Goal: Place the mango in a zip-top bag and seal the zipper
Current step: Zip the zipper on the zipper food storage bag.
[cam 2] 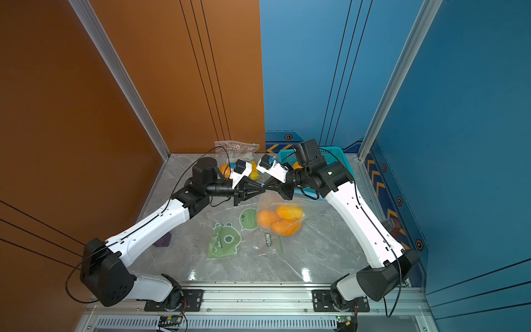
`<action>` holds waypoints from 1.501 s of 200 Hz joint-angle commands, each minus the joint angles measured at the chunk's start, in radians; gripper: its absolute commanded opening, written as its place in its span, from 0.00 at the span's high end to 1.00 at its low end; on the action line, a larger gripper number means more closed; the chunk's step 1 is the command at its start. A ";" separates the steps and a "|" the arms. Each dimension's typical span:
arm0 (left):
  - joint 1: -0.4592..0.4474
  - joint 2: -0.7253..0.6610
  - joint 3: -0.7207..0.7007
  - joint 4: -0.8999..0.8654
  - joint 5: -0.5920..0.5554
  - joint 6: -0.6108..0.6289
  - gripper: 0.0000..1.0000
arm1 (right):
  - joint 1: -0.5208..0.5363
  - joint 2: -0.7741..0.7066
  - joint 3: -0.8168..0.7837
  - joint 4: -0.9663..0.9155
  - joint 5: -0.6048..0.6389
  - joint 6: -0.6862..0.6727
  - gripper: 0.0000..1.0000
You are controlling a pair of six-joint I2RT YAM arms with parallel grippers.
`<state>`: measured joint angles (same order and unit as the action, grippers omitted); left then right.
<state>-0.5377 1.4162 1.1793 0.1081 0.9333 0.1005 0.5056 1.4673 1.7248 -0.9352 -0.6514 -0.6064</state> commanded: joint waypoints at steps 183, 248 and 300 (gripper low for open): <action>0.048 -0.035 -0.016 0.008 -0.198 -0.056 1.00 | -0.035 -0.050 -0.030 -0.057 0.080 -0.050 0.90; 0.077 -0.058 -0.053 0.038 -0.203 -0.080 1.00 | -0.038 -0.051 -0.057 -0.050 0.077 -0.045 0.89; 0.121 -0.102 -0.105 0.067 -0.265 -0.098 1.00 | -0.058 -0.082 -0.091 -0.048 0.148 -0.041 0.89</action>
<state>-0.4744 1.3582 1.1061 0.1333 0.7757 0.0246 0.4789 1.4452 1.6581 -0.9131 -0.5728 -0.6399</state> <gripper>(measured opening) 0.040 0.113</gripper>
